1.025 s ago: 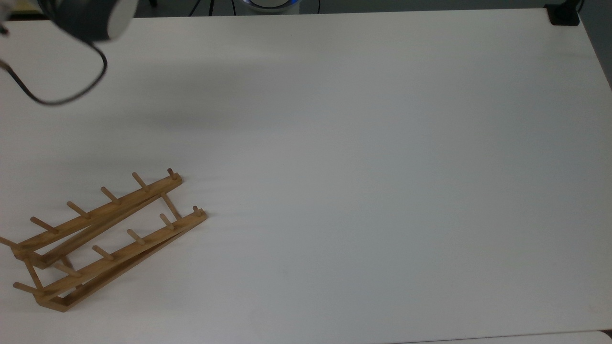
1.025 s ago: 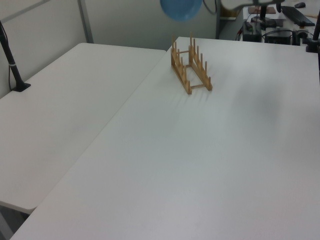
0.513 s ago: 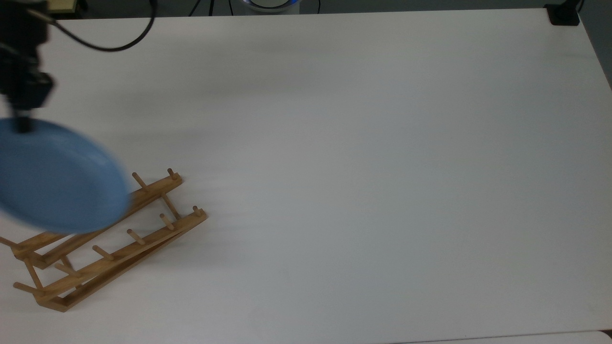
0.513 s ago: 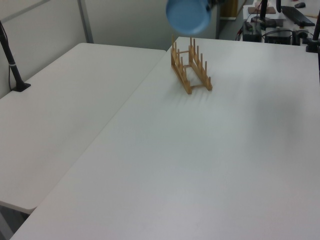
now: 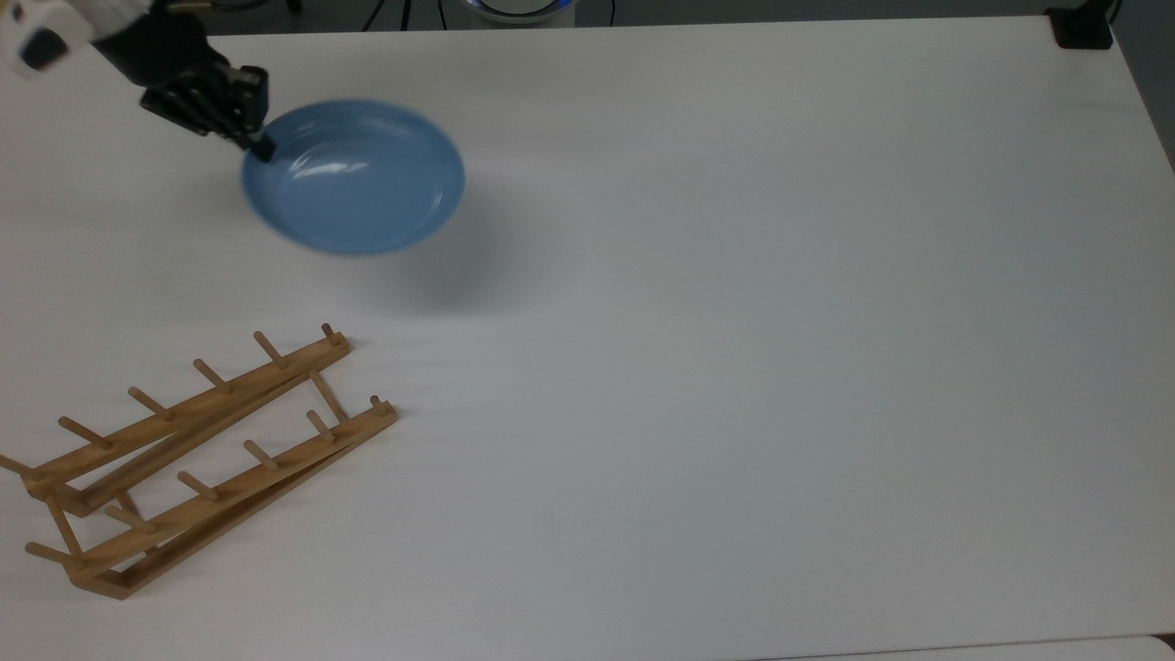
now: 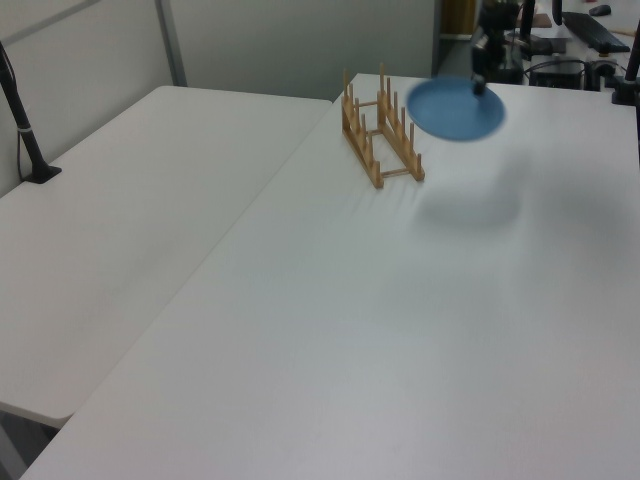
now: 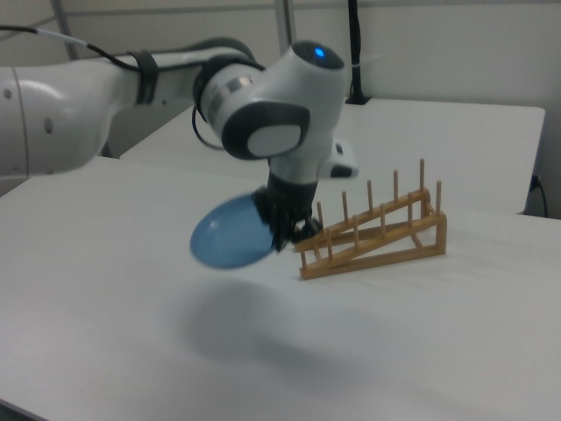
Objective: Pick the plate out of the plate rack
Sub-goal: 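Carry the plate away from the rack and lower it flat onto the table, then open the gripper to release the plate rim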
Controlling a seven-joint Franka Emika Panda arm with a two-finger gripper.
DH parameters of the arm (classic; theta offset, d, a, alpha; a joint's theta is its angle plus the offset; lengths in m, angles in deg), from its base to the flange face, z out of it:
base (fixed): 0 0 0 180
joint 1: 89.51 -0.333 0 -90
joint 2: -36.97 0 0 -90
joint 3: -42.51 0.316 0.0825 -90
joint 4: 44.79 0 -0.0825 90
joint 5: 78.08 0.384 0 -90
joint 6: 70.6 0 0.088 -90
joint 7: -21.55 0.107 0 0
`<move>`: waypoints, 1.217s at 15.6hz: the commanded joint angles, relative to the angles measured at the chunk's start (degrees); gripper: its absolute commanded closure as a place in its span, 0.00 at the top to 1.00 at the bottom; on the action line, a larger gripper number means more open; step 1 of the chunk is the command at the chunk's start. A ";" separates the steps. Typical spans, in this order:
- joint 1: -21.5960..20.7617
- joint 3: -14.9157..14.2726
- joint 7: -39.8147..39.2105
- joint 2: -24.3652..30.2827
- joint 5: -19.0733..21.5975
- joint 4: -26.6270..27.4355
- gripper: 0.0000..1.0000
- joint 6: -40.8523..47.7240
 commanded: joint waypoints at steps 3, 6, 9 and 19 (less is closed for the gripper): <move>-6.36 -0.03 -4.68 -7.14 -6.15 1.89 0.00 1.99; -12.42 -0.12 -3.02 -11.19 -7.74 2.41 0.00 -0.37; -17.34 -0.12 -1.17 -11.38 -7.74 7.15 0.00 -6.52; -19.12 -0.12 -0.20 -10.85 -10.99 9.63 1.00 -8.12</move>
